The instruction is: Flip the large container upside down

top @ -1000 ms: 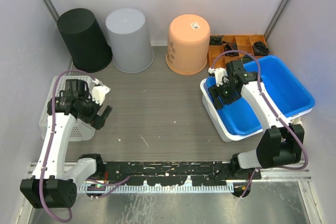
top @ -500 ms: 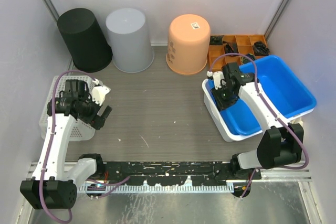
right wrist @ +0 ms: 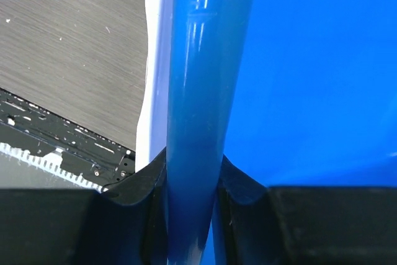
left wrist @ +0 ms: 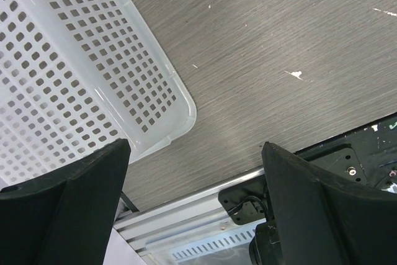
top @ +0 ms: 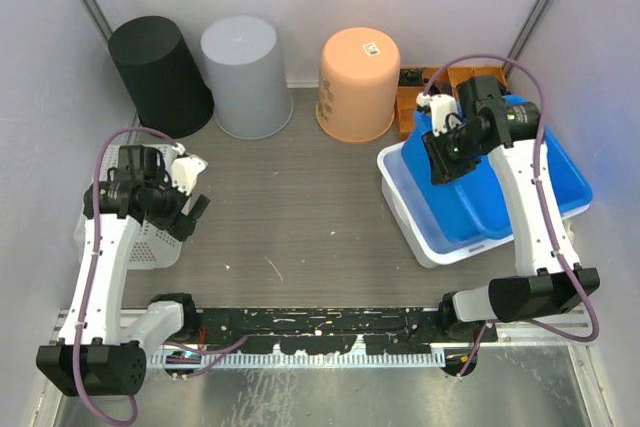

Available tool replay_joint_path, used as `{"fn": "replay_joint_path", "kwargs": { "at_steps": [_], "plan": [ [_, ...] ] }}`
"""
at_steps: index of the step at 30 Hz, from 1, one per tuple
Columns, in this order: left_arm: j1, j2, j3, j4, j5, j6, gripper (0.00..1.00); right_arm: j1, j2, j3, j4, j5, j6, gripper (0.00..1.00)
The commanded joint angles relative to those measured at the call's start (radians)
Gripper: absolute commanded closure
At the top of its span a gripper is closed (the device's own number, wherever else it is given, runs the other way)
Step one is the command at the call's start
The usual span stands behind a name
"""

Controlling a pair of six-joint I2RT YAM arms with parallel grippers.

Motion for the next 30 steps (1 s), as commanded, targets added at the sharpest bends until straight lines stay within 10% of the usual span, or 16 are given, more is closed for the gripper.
{"fn": "replay_joint_path", "kwargs": {
  "at_steps": [1, 12, 18, 30],
  "plan": [
    [0.006, 0.014, 0.077, -0.011, -0.005, -0.002, 0.12, -0.02, -0.02, 0.198, -0.042, -0.001, -0.085, 0.99],
    [0.006, 0.064, 0.234, -0.031, 0.015, -0.033, 0.66, -0.02, 0.045, 0.656, -0.051, 0.073, -0.071, 0.99],
    [0.005, 0.063, 0.257, -0.016, -0.012, -0.024, 0.69, -0.02, 0.032, 0.848, -0.051, -0.086, -0.072, 0.99],
    [0.007, -0.06, 0.329, 0.127, -0.235, -0.074, 0.65, -0.018, 0.085, 0.984, -0.05, -0.886, -0.012, 0.99]
  ]
}}
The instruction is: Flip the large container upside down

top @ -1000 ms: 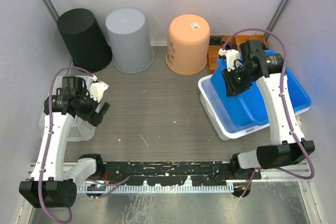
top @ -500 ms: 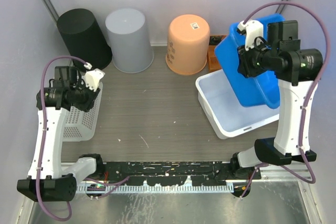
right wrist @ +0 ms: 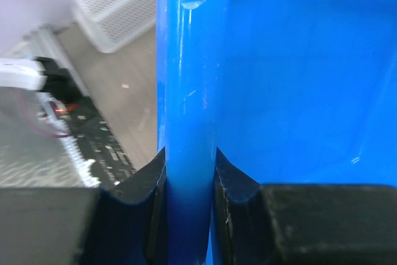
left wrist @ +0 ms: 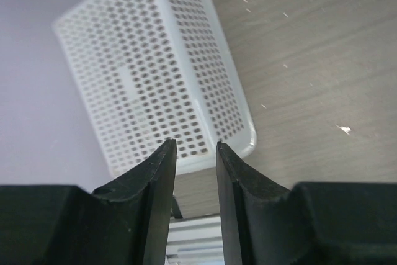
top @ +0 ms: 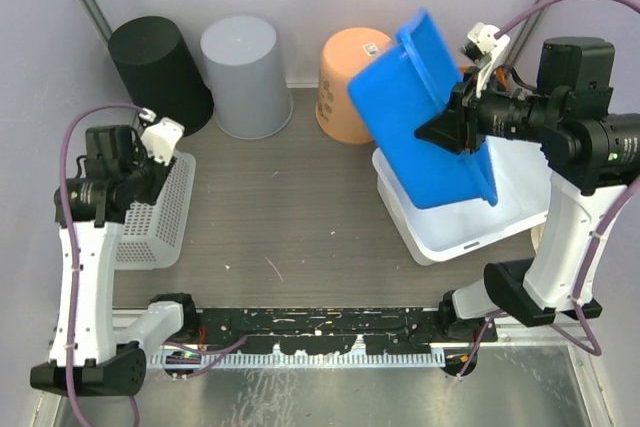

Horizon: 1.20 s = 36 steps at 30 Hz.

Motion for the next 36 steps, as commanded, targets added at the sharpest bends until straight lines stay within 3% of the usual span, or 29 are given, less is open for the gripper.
{"fn": "replay_joint_path", "kwargs": {
  "at_steps": [1, 7, 8, 11, 13, 14, 16, 20, 26, 28, 32, 36],
  "plan": [
    [0.007, -0.1, 0.07, 0.115, -0.139, -0.023, 0.65, 0.004, 0.023, 0.117, 0.136, -0.429, -0.029, 0.99],
    [0.009, -0.162, 0.07, 0.142, -0.237, -0.03, 0.64, 0.01, 0.084, 0.038, 0.25, -0.796, 0.126, 0.99],
    [0.008, -0.168, 0.064, 0.152, -0.256, -0.032, 0.64, 0.011, 0.091, -0.029, 0.349, -0.887, 0.221, 0.99],
    [0.018, -0.178, 0.06, 0.179, -0.304, -0.034, 0.63, 0.152, 0.057, -0.246, 0.819, -0.915, 0.679, 0.99],
    [0.038, -0.183, 0.061, 0.196, -0.324, -0.032, 0.64, 0.271, 0.0, -0.454, 1.293, -0.907, 1.01, 0.99],
    [0.046, -0.187, 0.06, 0.207, -0.339, -0.032, 0.64, 0.326, 0.027, -0.477, 1.41, -0.909, 1.105, 0.99],
    [0.064, -0.191, 0.073, 0.213, -0.359, -0.034, 0.64, 0.405, 0.085, -0.448, 1.351, -0.908, 1.074, 0.99],
    [0.097, -0.193, 0.124, 0.202, -0.373, -0.044, 0.64, 0.508, 0.146, -0.553, 1.343, -0.913, 1.04, 0.99],
    [0.107, -0.18, 0.198, 0.165, -0.386, -0.029, 0.63, 0.539, 0.281, -0.572, 1.21, -0.916, 0.927, 0.99],
    [0.107, -0.175, 0.209, 0.159, -0.39, -0.015, 0.63, 0.538, 0.353, -0.556, 1.052, -0.916, 0.813, 0.99],
    [0.107, -0.158, 0.219, 0.164, -0.41, 0.019, 0.62, 0.536, 0.578, -0.359, 0.43, -0.919, 0.371, 0.99],
    [0.107, -0.139, 0.22, 0.173, -0.408, 0.032, 0.62, 0.494, 0.731, -0.289, 0.333, -0.919, 0.244, 0.99]
  ]
}}
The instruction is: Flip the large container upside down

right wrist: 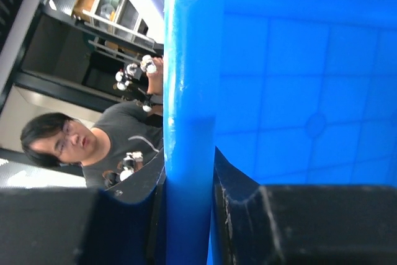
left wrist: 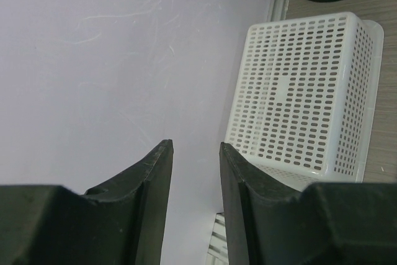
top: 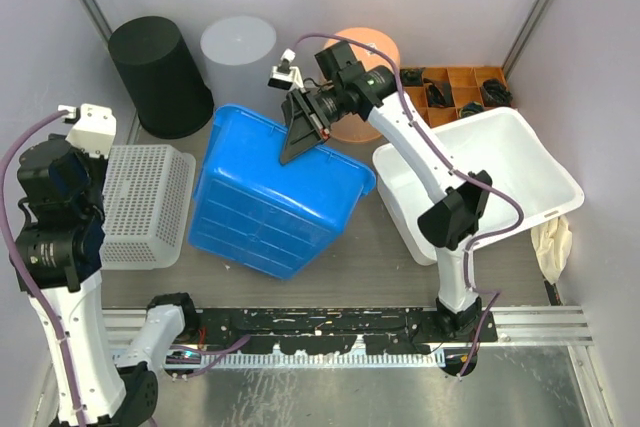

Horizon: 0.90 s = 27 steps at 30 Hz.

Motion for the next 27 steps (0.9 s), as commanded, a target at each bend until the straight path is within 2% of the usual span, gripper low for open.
{"fn": "replay_joint_path", "kwargs": {
  "at_steps": [1, 8, 11, 14, 15, 21, 24, 25, 26, 27],
  "plan": [
    [0.007, 0.032, 0.021, 0.046, -0.014, 0.034, 0.62, -0.047, 0.214, 0.033, -0.301, -0.047, -0.37, 0.99],
    [0.007, 0.061, -0.048, 0.095, 0.015, 0.053, 0.61, -0.131, 0.433, 0.082, -0.291, -0.043, -0.489, 0.99],
    [0.007, 0.078, -0.077, 0.12, 0.032, 0.051, 0.61, -0.154, 0.55, 0.09, -0.252, -0.042, -0.472, 0.99],
    [0.007, 0.094, -0.1, 0.143, 0.046, 0.047, 0.6, -0.156, 0.65, 0.188, -0.404, -0.042, -0.624, 0.99],
    [0.007, 0.098, -0.106, 0.146, 0.049, 0.047, 0.6, -0.155, 0.659, 0.188, -0.395, -0.042, -0.621, 0.99],
    [0.008, 0.109, -0.147, 0.168, 0.07, 0.036, 0.6, -0.165, 0.617, 0.116, -0.171, 0.069, -0.512, 0.99],
    [0.008, 0.109, -0.164, 0.174, 0.075, 0.035, 0.6, -0.181, 0.542, 0.015, 0.054, 0.174, -0.355, 0.99],
    [0.008, 0.108, -0.17, 0.177, 0.077, 0.033, 0.6, -0.19, 0.517, -0.017, 0.118, 0.212, -0.315, 0.94],
    [0.008, 0.107, -0.177, 0.18, 0.077, 0.033, 0.6, -0.198, 0.493, -0.047, 0.167, 0.237, -0.292, 0.82],
    [0.009, 0.106, -0.181, 0.181, 0.079, 0.03, 0.6, -0.203, 0.468, -0.067, 0.192, 0.263, -0.281, 0.65]
  ]
}}
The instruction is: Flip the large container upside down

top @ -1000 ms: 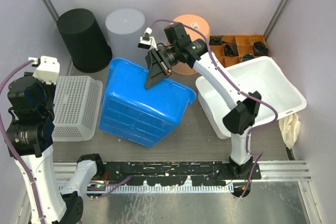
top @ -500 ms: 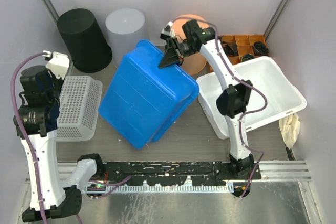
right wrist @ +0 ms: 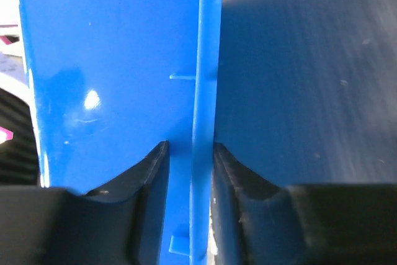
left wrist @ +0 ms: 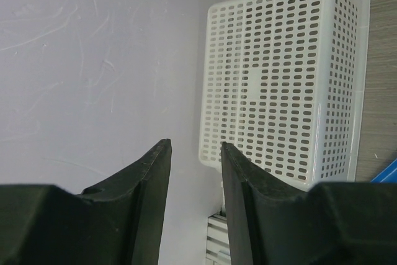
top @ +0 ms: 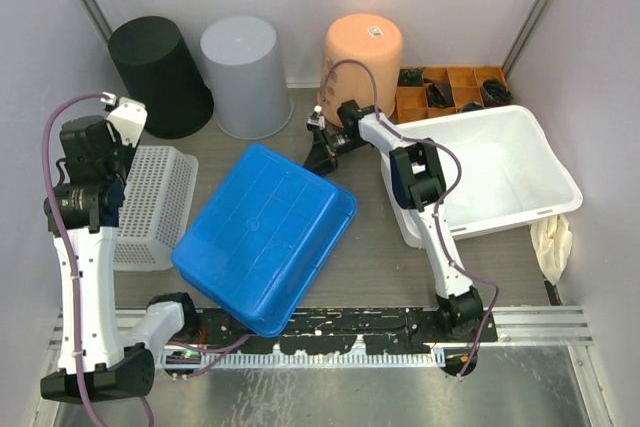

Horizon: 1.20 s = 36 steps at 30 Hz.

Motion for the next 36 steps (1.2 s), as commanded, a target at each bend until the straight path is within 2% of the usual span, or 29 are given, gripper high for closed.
{"fn": "replay_joint_path", "kwargs": {
  "at_steps": [1, 4, 7, 10, 12, 14, 17, 19, 20, 22, 23, 24, 26, 28, 30, 33, 36],
  "plan": [
    [0.006, -0.018, -0.019, 0.077, 0.022, -0.014, 0.6, 0.025, -0.192, -0.087, 0.292, 0.222, 0.027, 0.45],
    [0.005, -0.021, -0.039, 0.08, 0.03, -0.018, 0.6, 0.027, -0.301, -0.146, 0.289, 0.334, -0.024, 0.02],
    [0.006, -0.018, -0.048, 0.068, 0.052, -0.02, 0.59, 0.043, -0.41, -0.212, 0.302, 0.526, -0.043, 0.0],
    [0.006, 0.0, -0.022, -0.007, 0.136, -0.02, 0.54, 0.073, -0.519, -0.259, 0.285, 0.744, -0.072, 0.0],
    [0.006, 0.022, 0.024, -0.138, 0.28, 0.006, 0.47, 0.106, -0.593, -0.284, 0.264, 0.893, -0.113, 0.0],
    [0.005, 0.047, 0.07, -0.304, 0.449, 0.043, 0.28, 0.159, -0.681, -0.333, 0.265, 1.085, -0.171, 0.0],
    [-0.014, 0.128, 0.152, -0.571, 0.709, 0.135, 0.23, 0.234, -0.77, -0.384, 0.272, 1.315, -0.243, 0.0],
    [-0.117, 0.188, 0.195, -0.693, 0.761, 0.126, 0.22, 0.253, -0.82, -0.393, 0.264, 1.427, -0.292, 0.0],
    [-0.21, 0.205, 0.205, -0.715, 0.73, 0.092, 0.22, 0.252, -0.852, -0.408, 0.267, 1.479, -0.316, 0.0],
    [-0.514, 0.206, 0.196, -0.691, 0.601, -0.009, 0.22, 0.252, -0.934, -0.471, 0.278, 1.599, -0.376, 0.0],
    [-0.632, 0.211, 0.189, -0.679, 0.542, -0.052, 0.22, 0.252, -0.978, -0.513, 0.271, 1.624, -0.411, 0.0],
    [-0.695, 0.24, 0.202, -0.702, 0.55, -0.06, 0.22, 0.252, -1.025, -0.558, 0.245, 1.633, -0.445, 0.0],
    [-0.771, 0.304, 0.232, -0.748, 0.573, -0.057, 0.22, 0.249, -1.133, -0.664, 0.169, 1.63, -0.492, 0.0],
    [-0.901, 0.336, 0.226, -0.76, 0.559, -0.065, 0.22, 0.236, -1.254, -0.764, 0.138, 1.637, -0.482, 0.0],
    [-0.979, 0.356, 0.224, -0.783, 0.595, -0.058, 0.22, 0.169, -1.354, -0.795, 0.064, 1.562, -0.448, 0.0],
    [-1.075, 0.363, 0.183, -0.795, 0.649, -0.057, 0.22, 0.039, -1.414, -0.812, 0.01, 1.471, -0.412, 0.0],
    [-1.168, 0.366, 0.116, -0.823, 0.69, -0.063, 0.22, 0.017, -1.423, -0.884, -0.027, 1.478, -0.376, 0.0]
  ]
}}
